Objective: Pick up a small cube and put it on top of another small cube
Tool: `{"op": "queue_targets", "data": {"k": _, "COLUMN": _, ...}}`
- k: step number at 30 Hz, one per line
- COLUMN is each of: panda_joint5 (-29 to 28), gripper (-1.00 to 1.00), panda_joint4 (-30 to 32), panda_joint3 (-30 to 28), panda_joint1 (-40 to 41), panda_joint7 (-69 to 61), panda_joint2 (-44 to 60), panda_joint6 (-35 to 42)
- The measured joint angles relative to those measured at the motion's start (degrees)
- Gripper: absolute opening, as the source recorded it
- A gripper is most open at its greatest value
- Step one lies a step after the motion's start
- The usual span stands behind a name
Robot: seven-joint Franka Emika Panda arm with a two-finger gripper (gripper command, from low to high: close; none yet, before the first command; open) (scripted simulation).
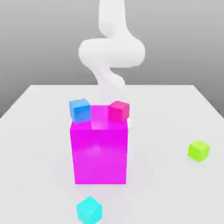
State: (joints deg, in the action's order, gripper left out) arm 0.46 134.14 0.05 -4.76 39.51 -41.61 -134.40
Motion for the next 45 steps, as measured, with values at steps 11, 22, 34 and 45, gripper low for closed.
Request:
{"op": "queue_targets", "data": {"k": 11, "panda_joint5": 2.3, "gripper": 0.00, "panda_joint4": 10.5, "panda_joint3": 2.0, "panda_joint1": -20.0, "panda_joint7": -28.4, "panda_joint2": 18.9, "panda_joint6": -11.6}}
{"op": "queue_targets", "data": {"k": 22, "panda_joint5": 2.0, "gripper": 0.00, "panda_joint4": 20.8, "panda_joint3": 9.1, "panda_joint1": -35.3, "panda_joint7": -54.5, "panda_joint2": 37.4, "panda_joint6": -23.1}}
{"op": "queue_targets", "data": {"k": 34, "panda_joint5": -9.7, "gripper": -1.00, "panda_joint4": 22.4, "panda_joint3": 4.1, "panda_joint1": -45.7, "panda_joint7": -56.2, "panda_joint2": 58.1, "panda_joint6": -38.5}}
{"op": "queue_targets", "data": {"k": 45, "panda_joint5": -4.7, "gripper": -1.00, "panda_joint4": 24.0, "panda_joint3": 7.5, "panda_joint1": -43.5, "panda_joint7": -60.0, "panda_joint2": 49.2, "panda_joint6": -31.2}}
